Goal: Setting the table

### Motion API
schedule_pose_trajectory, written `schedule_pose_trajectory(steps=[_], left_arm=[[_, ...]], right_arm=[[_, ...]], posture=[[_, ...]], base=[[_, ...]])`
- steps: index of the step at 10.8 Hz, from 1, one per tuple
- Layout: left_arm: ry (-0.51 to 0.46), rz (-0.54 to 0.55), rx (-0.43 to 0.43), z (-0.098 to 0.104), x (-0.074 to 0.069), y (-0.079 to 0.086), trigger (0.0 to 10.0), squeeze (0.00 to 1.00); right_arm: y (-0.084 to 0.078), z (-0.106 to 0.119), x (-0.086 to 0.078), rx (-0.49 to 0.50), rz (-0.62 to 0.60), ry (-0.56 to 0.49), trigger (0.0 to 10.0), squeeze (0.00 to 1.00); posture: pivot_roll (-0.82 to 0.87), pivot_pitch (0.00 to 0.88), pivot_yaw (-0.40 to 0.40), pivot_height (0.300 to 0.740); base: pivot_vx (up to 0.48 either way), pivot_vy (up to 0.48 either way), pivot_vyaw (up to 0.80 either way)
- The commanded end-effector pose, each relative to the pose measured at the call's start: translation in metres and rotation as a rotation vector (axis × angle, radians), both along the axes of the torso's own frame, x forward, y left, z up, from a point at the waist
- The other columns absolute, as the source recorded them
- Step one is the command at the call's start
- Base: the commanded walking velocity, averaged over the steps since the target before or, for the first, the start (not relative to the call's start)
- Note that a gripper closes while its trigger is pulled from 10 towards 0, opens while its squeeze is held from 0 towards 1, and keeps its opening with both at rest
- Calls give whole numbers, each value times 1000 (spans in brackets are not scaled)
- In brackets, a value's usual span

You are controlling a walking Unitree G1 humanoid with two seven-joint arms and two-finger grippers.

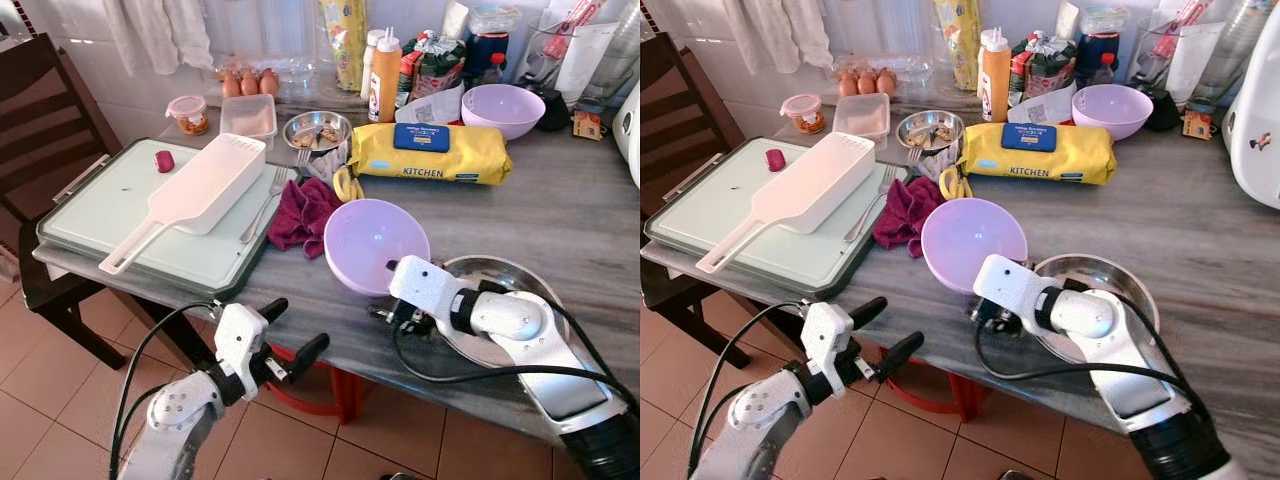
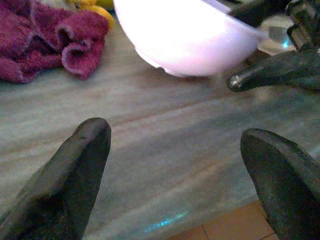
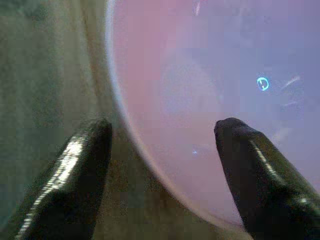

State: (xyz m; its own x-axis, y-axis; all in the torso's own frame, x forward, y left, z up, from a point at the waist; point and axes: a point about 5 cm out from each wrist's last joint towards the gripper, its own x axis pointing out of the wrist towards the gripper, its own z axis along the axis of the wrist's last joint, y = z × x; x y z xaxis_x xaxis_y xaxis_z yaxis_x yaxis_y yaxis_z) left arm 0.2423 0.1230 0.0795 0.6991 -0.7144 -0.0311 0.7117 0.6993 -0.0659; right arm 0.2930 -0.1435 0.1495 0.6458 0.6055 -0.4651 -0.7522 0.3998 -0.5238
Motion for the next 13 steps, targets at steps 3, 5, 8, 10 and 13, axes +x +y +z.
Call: schedule_pose_trajectory(steps=[3,5,8,10,13], left_arm=[[-26,-26,-20,10,1,7,10000,0],[-33,-26,-14,13,1,8,10000,0],[-41,-25,-29,21,2,3,10000,0],[-39,-22,-27,22,2,2,10000,0],[-39,-26,-25,23,4,1,10000,0]], right_arm=[[-2,13,2,-45,40,-44,863,0],[0,21,1,-55,60,-59,2627,0],[1,32,5,-29,44,-102,10000,1000],[2,46,10,13,24,-150,10000,1000],[3,65,18,100,-36,-240,10000,1000]], posture=[[-100,106,82,740],[-105,105,83,740],[-108,99,85,740],[-108,94,86,740],[-111,83,91,740]], base=[[0,0,0],[0,0,0],[0,0,0],[0,0,0],[0,0,0]])
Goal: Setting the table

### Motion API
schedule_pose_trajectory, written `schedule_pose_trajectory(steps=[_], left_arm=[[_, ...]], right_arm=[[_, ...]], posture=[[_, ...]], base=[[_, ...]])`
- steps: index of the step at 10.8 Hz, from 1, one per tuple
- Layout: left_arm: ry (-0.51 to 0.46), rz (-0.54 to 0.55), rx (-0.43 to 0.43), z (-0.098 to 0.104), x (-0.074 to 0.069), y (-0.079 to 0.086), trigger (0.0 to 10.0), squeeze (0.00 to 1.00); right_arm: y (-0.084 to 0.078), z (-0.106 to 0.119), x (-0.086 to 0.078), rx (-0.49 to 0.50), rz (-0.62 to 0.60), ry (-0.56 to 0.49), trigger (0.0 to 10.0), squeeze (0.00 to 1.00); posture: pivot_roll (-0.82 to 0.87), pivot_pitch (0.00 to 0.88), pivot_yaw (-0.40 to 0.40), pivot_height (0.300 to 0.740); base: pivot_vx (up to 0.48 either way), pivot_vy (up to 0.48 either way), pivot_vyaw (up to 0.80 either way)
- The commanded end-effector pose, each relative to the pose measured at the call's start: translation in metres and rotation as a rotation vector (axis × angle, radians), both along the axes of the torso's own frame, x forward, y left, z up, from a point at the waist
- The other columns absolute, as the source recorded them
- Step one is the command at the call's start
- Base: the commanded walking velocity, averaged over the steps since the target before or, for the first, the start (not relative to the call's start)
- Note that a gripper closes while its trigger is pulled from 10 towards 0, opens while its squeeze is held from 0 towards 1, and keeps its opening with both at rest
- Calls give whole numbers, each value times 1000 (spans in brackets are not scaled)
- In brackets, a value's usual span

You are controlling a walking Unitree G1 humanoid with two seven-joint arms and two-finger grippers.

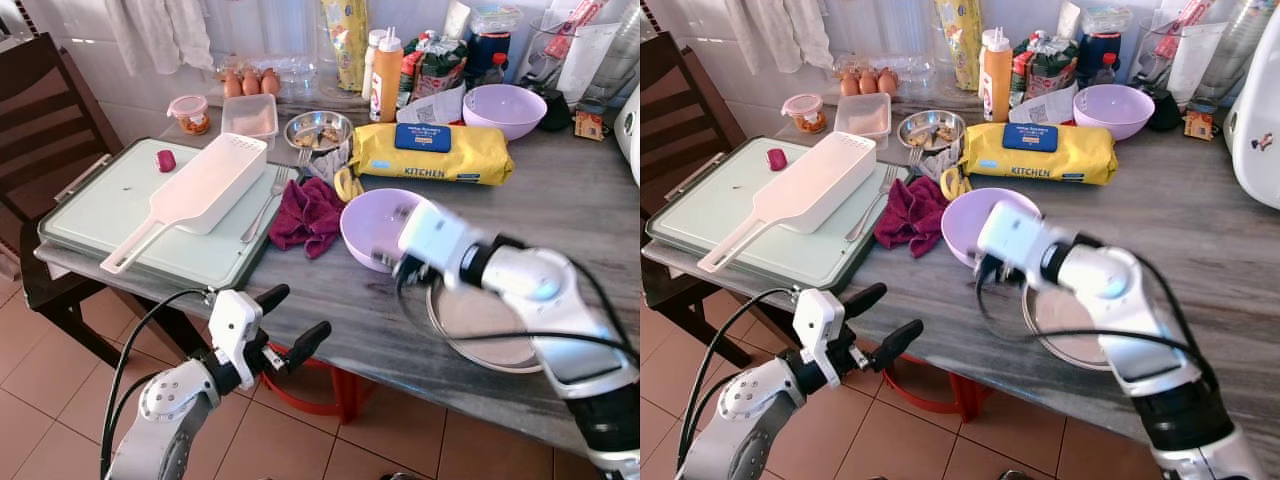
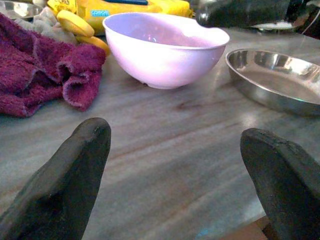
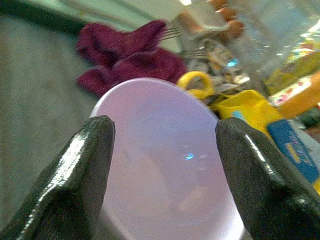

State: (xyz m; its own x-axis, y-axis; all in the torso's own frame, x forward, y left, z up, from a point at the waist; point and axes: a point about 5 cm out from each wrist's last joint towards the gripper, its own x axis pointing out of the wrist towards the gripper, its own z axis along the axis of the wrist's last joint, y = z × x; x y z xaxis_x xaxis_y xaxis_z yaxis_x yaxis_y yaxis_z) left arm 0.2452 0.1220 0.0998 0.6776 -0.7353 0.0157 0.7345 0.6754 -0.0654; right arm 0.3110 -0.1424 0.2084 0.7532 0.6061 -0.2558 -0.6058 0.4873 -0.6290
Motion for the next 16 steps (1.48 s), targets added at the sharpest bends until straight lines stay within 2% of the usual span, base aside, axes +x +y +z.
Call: schedule_pose_trajectory(steps=[1,3,4,5,7,9,12,16], left_arm=[[-7,2,8,3,2,2,10000,0],[-8,4,9,3,3,1,10000,0],[-5,11,6,2,3,1,10000,0],[-4,11,5,2,4,0,10000,0],[-4,4,3,3,5,-2,10000,0],[-6,16,3,4,5,-1,10000,0],[2,9,11,3,1,-2,10000,0],[7,19,11,4,-4,-1,10000,0]], right_arm=[[2,7,-1,22,8,-19,10000,1000],[-8,15,0,51,-72,-96,10000,1000],[-21,9,0,50,-134,-95,10000,1000],[-23,3,0,44,-141,-83,10000,1000],[-19,-7,2,54,-117,-49,10000,1000],[-22,-13,3,65,-127,-29,10000,1000],[-21,-25,18,53,-79,38,10000,1000],[-3,-26,27,33,42,65,10000,1000]], posture=[[-111,81,91,740],[-114,80,87,740],[-119,80,89,740],[-123,81,92,740],[-119,85,93,740],[-112,87,93,740],[-96,104,94,740],[-80,114,89,740]], base=[[0,0,0],[0,0,0],[0,0,0],[0,0,0],[0,0,0],[0,0,0],[0,0,0],[0,0,0]])
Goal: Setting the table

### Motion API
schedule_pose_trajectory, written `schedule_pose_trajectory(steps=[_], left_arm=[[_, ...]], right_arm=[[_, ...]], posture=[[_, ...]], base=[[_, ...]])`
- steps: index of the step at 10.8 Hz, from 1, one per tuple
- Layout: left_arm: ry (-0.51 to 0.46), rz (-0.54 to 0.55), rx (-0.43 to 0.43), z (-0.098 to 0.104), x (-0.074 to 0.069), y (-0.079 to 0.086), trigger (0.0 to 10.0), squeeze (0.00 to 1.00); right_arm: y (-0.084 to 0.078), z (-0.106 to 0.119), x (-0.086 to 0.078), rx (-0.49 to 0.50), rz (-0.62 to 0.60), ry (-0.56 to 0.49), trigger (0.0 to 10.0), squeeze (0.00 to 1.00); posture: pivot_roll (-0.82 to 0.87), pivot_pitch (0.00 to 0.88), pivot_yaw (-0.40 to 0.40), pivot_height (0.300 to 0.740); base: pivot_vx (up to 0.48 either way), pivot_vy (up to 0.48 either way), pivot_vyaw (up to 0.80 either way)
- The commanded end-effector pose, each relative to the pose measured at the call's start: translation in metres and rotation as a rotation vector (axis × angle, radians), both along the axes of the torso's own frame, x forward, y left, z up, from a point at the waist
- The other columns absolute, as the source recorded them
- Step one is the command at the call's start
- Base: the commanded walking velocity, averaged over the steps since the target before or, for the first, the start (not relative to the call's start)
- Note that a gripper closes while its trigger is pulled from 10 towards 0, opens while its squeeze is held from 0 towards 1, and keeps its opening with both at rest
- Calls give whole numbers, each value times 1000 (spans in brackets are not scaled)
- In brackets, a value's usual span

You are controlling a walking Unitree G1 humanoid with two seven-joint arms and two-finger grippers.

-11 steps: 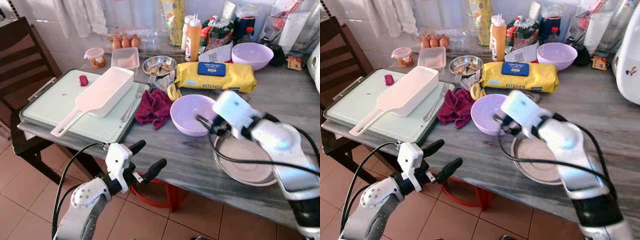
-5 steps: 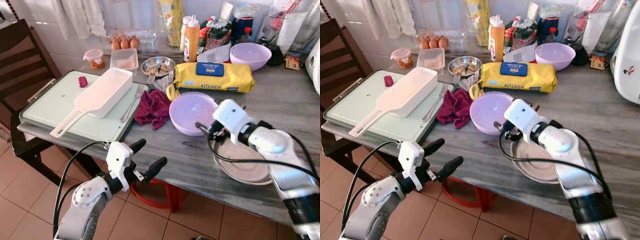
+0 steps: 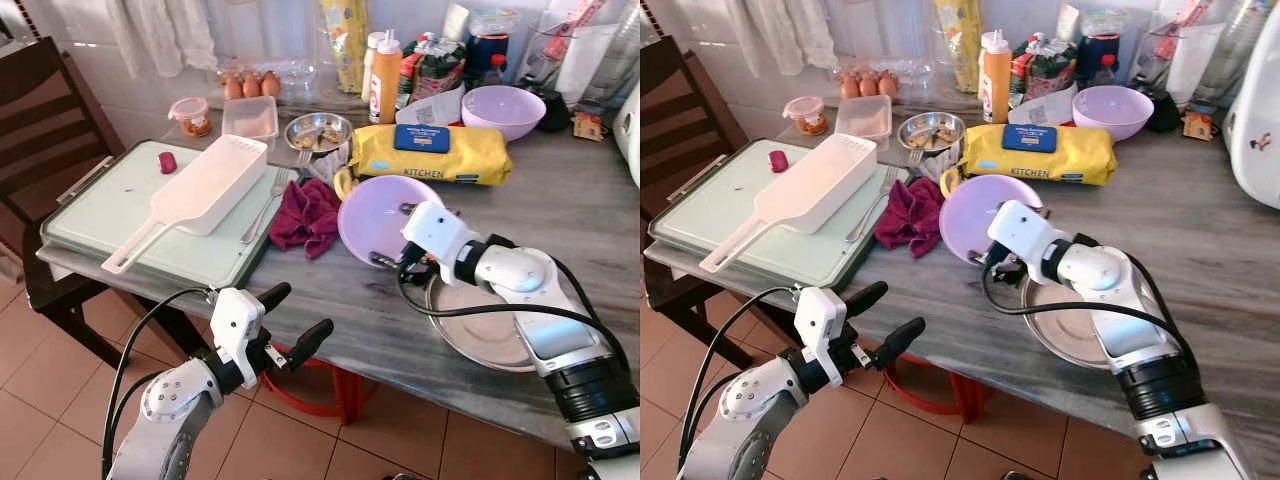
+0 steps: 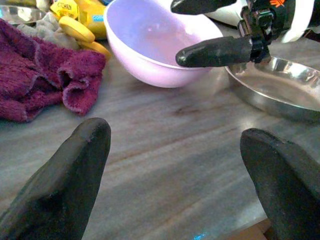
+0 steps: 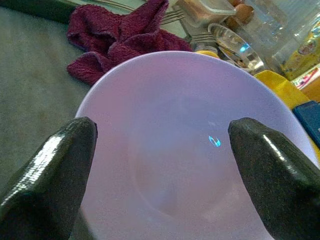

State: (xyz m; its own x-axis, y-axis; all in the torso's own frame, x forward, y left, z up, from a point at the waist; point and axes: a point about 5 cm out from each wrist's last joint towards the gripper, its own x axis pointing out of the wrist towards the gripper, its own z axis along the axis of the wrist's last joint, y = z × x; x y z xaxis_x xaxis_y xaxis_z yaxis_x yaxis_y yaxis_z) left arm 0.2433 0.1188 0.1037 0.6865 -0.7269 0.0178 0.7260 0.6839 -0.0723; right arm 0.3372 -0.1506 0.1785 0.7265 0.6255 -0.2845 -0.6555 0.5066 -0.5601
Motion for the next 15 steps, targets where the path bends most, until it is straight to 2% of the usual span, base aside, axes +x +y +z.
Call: schedule_pose_trajectory(steps=[1,5,8,9,10,11,15], left_arm=[[4,9,17,0,-2,3,10000,0],[3,4,18,1,1,2,10000,0],[3,-1,17,2,5,1,10000,0],[4,0,18,2,5,1,10000,0],[4,1,17,1,5,1,10000,0],[4,2,16,1,5,0,10000,0],[12,-6,16,-1,4,0,10000,0]], right_arm=[[5,6,0,-9,46,-11,10000,1000],[-2,20,-7,-32,104,35,10000,1000],[-1,34,-14,12,151,77,10000,1000],[-2,38,-14,-23,149,58,10000,1000],[-4,37,-15,-75,144,36,10000,235],[-3,32,-18,-86,140,48,10000,0],[-5,2,-23,-157,102,83,10000,0]], posture=[[-80,113,87,740],[-93,104,94,740],[-94,101,93,740],[-94,99,92,740],[-96,97,90,740],[-95,97,89,740],[-98,99,93,740]], base=[[0,0,0],[0,0,0],[0,0,0],[0,0,0],[0,0,0],[0,0,0],[0,0,0]])
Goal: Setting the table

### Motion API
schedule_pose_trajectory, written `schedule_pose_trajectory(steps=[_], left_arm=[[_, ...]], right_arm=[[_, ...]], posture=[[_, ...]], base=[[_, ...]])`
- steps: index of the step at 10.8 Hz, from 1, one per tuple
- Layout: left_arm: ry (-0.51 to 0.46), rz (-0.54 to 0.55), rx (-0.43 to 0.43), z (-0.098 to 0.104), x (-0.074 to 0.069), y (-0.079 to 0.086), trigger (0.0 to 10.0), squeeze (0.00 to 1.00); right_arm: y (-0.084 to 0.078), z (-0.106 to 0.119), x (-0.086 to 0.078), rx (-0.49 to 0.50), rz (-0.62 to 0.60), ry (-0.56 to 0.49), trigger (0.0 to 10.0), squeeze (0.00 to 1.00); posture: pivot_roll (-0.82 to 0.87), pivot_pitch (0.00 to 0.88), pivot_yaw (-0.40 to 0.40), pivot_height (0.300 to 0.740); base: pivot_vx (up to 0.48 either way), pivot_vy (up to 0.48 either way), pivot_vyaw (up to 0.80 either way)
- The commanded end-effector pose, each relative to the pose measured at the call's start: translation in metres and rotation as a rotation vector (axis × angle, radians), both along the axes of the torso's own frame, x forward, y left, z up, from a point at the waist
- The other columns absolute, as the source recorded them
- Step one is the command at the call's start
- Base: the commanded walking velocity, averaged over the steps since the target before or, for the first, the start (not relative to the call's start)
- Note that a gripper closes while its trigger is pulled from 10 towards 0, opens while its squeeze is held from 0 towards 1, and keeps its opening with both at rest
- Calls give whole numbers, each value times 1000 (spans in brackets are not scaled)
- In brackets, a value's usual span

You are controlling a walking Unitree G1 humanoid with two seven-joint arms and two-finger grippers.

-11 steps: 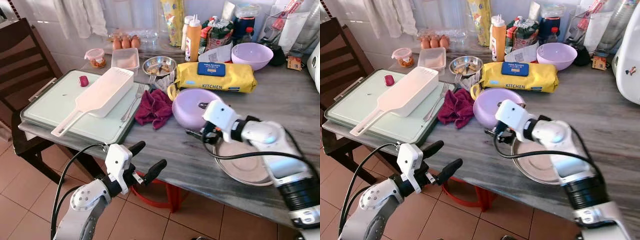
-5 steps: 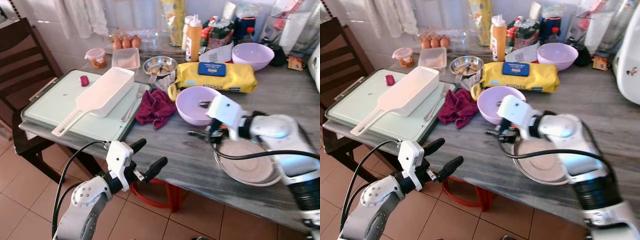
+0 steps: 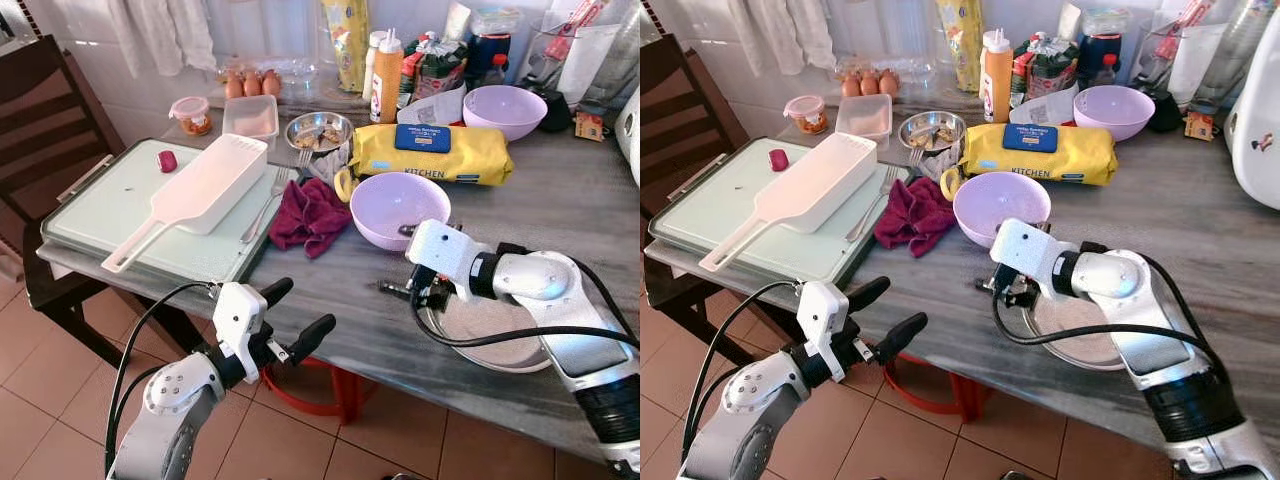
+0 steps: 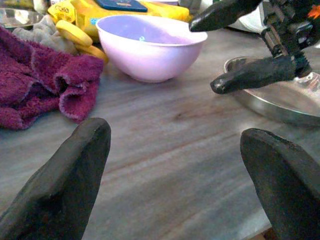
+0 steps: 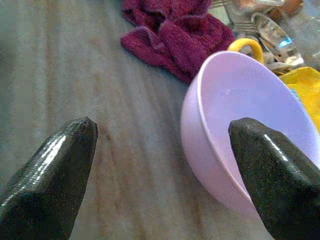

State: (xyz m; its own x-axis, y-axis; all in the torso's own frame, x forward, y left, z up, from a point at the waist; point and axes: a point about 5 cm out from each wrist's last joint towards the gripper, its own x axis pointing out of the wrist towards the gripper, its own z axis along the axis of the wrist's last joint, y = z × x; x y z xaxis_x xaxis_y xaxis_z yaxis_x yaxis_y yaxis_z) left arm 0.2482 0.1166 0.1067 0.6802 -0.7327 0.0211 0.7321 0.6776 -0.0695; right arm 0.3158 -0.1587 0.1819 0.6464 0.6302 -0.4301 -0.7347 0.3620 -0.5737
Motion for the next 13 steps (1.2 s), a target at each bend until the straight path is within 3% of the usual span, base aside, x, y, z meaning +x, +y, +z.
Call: schedule_pose_trajectory(steps=[1,2,3,4,5,6,7,13], left_arm=[[16,2,17,-4,0,2,10000,0],[15,1,17,-5,0,2,10000,0],[16,1,17,-5,-1,3,10000,0],[17,0,18,-6,-1,3,10000,0],[18,1,19,-6,-2,3,10000,0],[18,2,19,-7,-2,4,10000,0],[18,2,20,-7,-3,4,10000,0],[21,5,28,-8,-3,6,10000,0]], right_arm=[[0,-7,1,-19,-8,-1,10000,0],[-3,-6,6,-32,-28,-36,6627,0],[-3,-5,8,-38,-35,-52,4000,0],[-4,-4,12,-44,-40,-72,4078,0],[-5,-5,14,-55,-37,-83,3059,0],[-5,-6,17,-72,-31,-93,1176,0],[-5,-7,19,-76,-25,-92,0,0],[-13,-3,26,-85,-26,-102,0,0]], posture=[[-94,98,94,740],[-92,99,94,740],[-92,98,94,740],[-89,97,94,740],[-89,97,94,740],[-85,93,93,740],[-83,95,91,740],[-80,96,94,740]], base=[[0,0,0],[0,0,0],[0,0,0],[0,0,0],[0,0,0],[0,0,0],[0,0,0],[0,0,0]])
